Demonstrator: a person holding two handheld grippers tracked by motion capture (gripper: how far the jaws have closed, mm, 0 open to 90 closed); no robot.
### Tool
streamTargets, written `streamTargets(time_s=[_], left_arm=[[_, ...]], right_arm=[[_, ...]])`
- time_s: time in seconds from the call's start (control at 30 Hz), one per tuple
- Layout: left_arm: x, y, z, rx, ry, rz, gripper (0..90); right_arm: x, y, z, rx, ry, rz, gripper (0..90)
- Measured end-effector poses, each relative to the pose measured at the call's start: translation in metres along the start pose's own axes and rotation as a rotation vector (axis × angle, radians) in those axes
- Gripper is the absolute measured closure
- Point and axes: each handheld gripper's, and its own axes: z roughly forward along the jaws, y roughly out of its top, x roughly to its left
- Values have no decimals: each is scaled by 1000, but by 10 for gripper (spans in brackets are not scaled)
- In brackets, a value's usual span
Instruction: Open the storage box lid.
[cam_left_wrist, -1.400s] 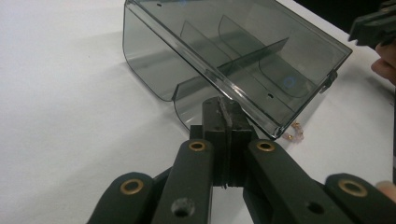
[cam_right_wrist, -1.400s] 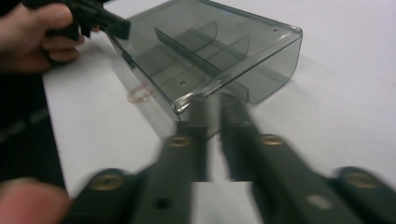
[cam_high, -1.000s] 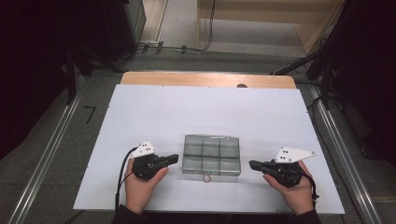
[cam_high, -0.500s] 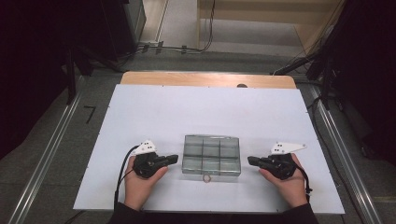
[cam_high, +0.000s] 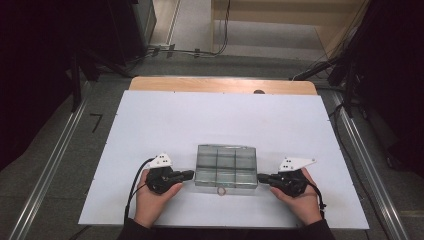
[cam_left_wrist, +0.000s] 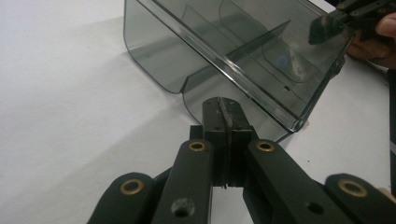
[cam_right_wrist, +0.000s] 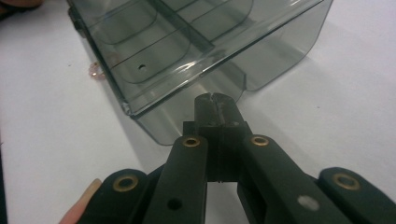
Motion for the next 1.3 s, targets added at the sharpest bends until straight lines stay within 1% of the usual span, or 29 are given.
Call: streamTargets(time_s=[0.07, 0.17, 0.27, 0.33, 0.43, 0.5, 0.6, 0.7, 0.8, 0.9, 1.03, 1.1, 1.2, 1.23, 1.3], left_arm=[[2, 0, -1, -5, 2, -13, 900], [3, -1, -3, -11, 9, -25, 900], [3, -1, -3, -12, 14, -18, 900], [3, -2, -3, -16, 13, -24, 900], [2, -2, -3, -20, 22, -19, 900], [1, -2, -3, -22, 18, -20, 900], [1, -2, -3, -23, -4, -10, 900], [0, -1, -5, -30, -10, -10, 900], [0, 0, -6, -37, -12, -7, 900], [-1, 0, -6, -34, -6, -2, 900], [-2, 0, -6, -35, -1, 0, 900], [-2, 0, -7, -37, -5, -2, 900], [-2, 1, -8, -68, -28, -9, 900], [-3, 2, -9, -70, -28, -2, 900], [-4, 3, -10, -77, -26, 6, 900]], right_arm=[[1, 1, 3, -6, -6, 9, 884], [3, 2, 6, -3, -14, 1, 884], [3, 3, 8, -8, -26, 12, 886], [3, 4, 9, -9, -41, 13, 886], [2, 4, 9, -11, -36, 11, 886], [2, 4, 9, -10, -34, 4, 886], [1, 4, 8, -9, -45, -11, 886], [0, 5, 3, -32, -24, -24, 886], [2, 7, 0, -27, -28, -50, 886], [2, 7, -2, -36, -14, -45, 886], [2, 8, -2, -33, -17, -43, 886], [2, 8, -3, -34, -15, -45, 886], [3, 10, -5, -54, 17, -41, 886], [4, 11, -6, -61, 20, -47, 886], [7, 14, -7, -57, 12, -64, 886]])
